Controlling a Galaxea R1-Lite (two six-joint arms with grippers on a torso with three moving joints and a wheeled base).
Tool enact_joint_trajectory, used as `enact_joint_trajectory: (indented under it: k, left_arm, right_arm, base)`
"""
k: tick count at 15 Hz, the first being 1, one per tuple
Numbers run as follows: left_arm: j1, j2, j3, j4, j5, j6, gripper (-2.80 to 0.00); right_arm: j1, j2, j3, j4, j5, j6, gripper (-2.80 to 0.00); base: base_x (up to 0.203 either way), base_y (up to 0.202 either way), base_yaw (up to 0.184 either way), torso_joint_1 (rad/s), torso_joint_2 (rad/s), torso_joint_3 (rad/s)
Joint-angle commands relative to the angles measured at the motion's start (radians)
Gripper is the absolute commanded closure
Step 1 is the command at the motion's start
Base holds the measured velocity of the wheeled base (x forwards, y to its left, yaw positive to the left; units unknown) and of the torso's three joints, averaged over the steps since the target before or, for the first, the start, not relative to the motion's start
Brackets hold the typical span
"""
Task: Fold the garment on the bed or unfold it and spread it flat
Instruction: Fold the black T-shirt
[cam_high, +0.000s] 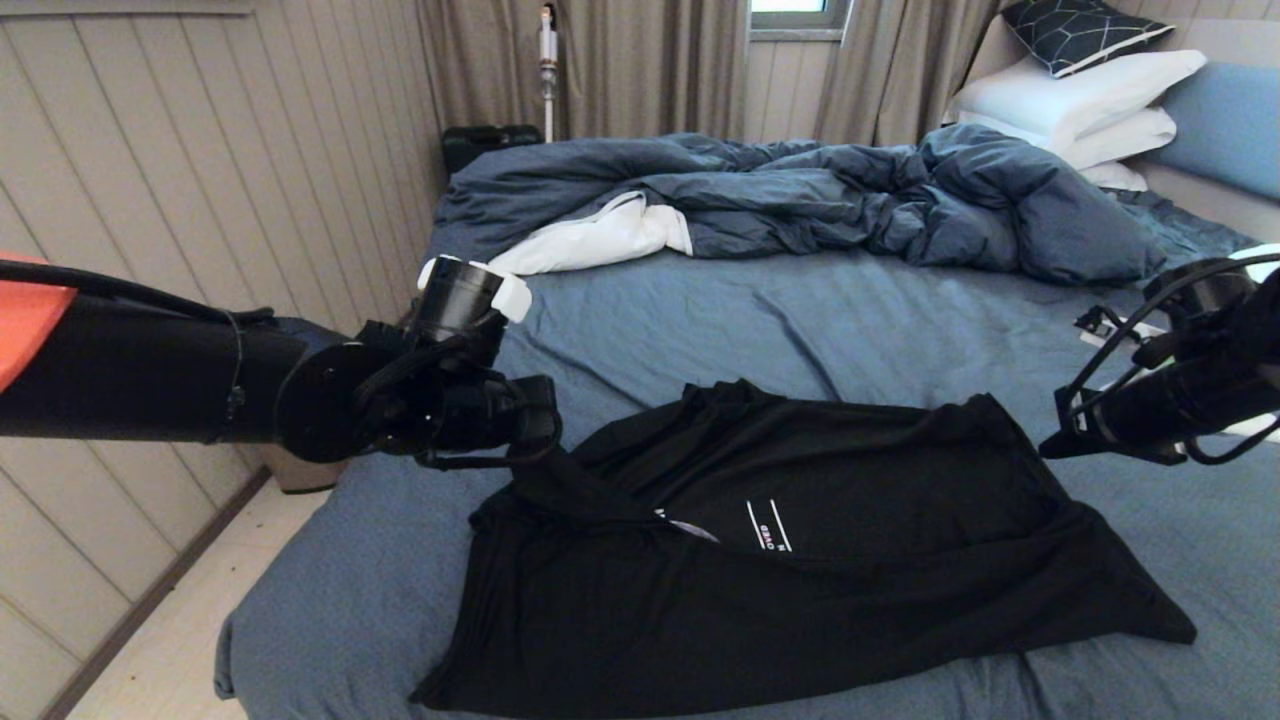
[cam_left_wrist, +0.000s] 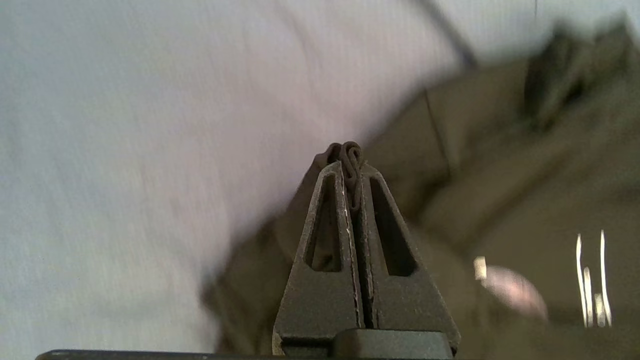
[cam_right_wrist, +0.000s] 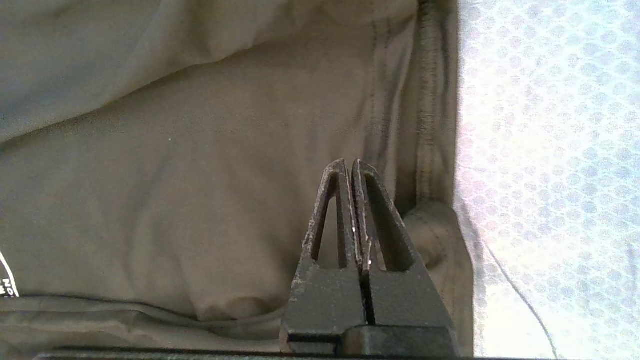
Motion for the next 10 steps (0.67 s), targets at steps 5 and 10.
enact_joint_trajectory:
  k: [5, 10]
  left_arm:
    - [-0.110, -0.171, 0.109, 0.136, 0.002, -0.060, 0.00]
    - [-0.144, -0.179, -0.040, 0.420, -0.008, -0.126, 0.00]
  right_arm:
    - [-0.002, 0.014, -0.003, 0.003, 0.002, -0.002, 0.00]
    - [-0.002, 0.018, -0.005, 0.002, 0.003, -0.004, 0.00]
  base:
    - [0.000, 0.000, 0.000, 0.000, 0.00, 0.000]
    - [0.000, 0.000, 0.000, 0.000, 0.00, 0.000]
